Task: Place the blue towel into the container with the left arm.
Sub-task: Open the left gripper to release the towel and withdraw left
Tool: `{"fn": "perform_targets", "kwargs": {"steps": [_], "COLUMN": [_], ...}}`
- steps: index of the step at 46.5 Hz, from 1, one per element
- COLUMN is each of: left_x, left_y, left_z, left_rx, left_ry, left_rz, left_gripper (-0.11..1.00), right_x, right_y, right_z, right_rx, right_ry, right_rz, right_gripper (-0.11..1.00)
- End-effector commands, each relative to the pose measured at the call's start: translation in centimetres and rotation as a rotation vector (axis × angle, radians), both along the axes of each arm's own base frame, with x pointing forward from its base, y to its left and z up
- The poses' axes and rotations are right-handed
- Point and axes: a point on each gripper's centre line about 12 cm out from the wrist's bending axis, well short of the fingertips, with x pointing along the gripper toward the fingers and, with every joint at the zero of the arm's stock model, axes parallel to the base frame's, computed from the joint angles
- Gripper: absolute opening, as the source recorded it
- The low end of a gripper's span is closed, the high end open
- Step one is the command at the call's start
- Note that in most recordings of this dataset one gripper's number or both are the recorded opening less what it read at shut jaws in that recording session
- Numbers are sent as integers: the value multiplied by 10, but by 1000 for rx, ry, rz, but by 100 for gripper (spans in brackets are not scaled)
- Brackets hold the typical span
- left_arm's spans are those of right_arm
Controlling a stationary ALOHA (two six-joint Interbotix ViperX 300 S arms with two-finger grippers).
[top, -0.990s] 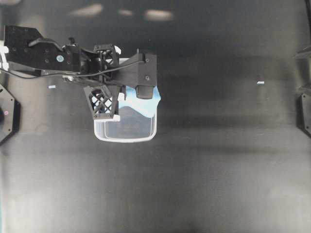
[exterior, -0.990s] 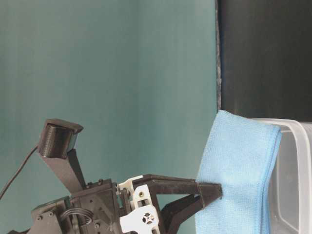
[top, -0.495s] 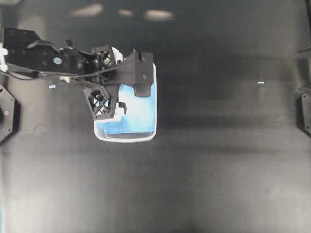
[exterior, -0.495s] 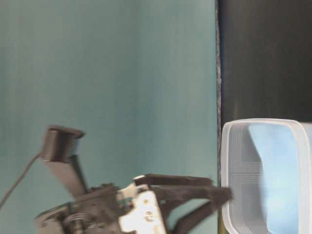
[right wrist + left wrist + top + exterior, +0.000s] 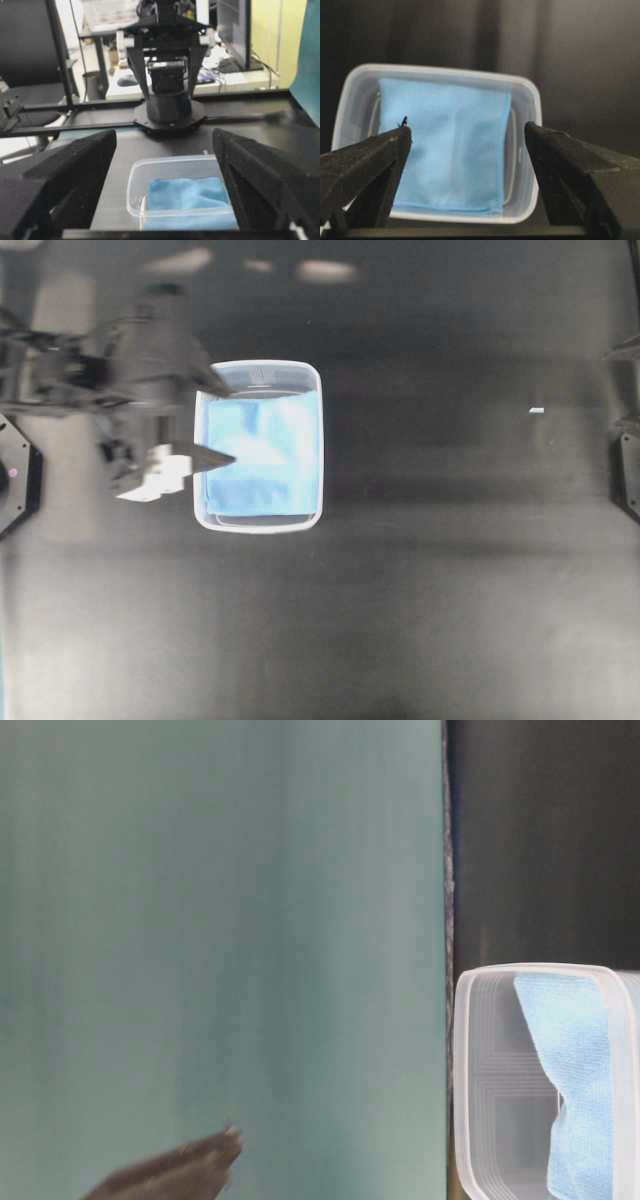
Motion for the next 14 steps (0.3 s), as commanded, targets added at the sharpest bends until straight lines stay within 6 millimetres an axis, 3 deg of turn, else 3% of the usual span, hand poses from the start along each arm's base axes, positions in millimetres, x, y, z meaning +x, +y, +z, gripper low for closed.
{"fn": "perform_targets", "kwargs": {"steps": [1, 14], "left_x": [-16, -53], "left_y": [0, -1], "left_z": [10, 20], "left_rx": [-5, -9], "left_ry": [-108, -321], "left_rz": [4, -3], "left_gripper": [88, 87], "right_x": [2, 2], "right_y": [0, 0], "right_z": [2, -2], "right_rx": [5, 5], "right_ry": [0, 11], "right_rz": [-1, -1], "right_gripper": [75, 75]}}
